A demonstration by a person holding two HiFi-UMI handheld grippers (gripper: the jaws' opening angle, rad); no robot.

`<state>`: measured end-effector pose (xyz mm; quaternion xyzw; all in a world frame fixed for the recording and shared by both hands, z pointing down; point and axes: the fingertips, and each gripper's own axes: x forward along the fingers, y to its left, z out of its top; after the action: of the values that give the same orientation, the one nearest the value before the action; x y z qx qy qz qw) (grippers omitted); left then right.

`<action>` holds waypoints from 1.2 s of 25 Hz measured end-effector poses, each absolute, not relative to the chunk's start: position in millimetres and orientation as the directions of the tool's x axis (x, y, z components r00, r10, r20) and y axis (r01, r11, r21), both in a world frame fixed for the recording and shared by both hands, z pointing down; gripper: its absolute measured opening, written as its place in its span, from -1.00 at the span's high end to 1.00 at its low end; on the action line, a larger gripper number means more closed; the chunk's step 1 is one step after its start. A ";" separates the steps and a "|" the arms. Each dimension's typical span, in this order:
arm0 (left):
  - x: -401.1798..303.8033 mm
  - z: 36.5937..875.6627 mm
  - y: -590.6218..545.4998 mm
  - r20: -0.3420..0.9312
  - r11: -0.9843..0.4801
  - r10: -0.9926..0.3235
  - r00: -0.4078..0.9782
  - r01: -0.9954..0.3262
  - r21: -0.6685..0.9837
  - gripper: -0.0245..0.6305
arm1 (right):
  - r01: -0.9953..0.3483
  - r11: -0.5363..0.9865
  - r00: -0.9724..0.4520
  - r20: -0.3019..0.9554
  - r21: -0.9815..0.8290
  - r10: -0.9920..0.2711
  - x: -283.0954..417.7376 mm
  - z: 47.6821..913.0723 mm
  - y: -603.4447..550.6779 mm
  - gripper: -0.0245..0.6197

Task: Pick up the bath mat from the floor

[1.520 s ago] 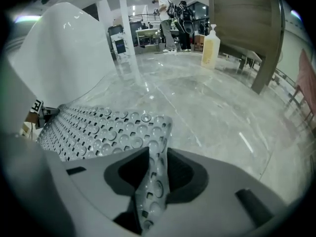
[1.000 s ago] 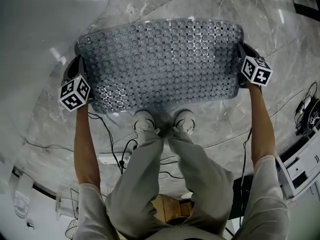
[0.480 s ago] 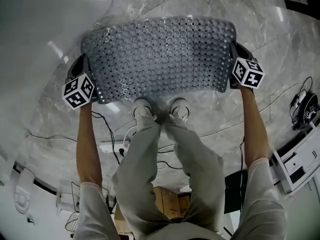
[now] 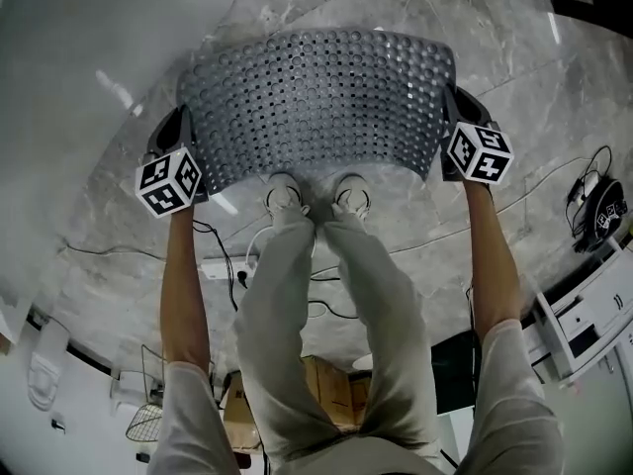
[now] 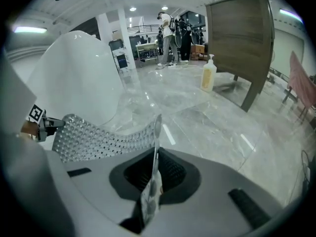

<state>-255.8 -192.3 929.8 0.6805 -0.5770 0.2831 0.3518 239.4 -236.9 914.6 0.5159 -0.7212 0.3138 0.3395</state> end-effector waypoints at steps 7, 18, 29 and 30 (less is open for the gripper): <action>-230.6 882.0 -188.1 0.771 -0.084 -0.604 0.201 -0.978 0.189 0.84 | -0.944 0.301 -0.285 0.781 -0.131 -0.555 211.7 850.8 -227.5 0.85; -209.9 802.4 -184.4 0.745 -0.107 -0.625 0.233 -0.971 0.214 0.84 | -0.932 0.334 -0.322 0.736 -0.139 -0.596 192.3 750.6 -229.5 0.85; -212.9 699.5 -193.6 0.690 -0.113 -0.687 0.229 -0.971 0.209 0.84 | -0.922 0.365 -0.346 0.689 -0.126 -0.637 173.1 649.7 -226.6 0.85; -212.8 689.2 -193.2 0.685 -0.117 -0.691 0.229 -0.972 0.206 0.84 | -0.922 0.368 -0.349 0.683 -0.125 -0.642 171.4 639.7 -226.3 0.85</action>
<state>-212.8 -193.2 689.2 0.7150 -0.5815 0.2180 0.3212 171.4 -226.3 639.7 0.5008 -0.7803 0.2557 0.2737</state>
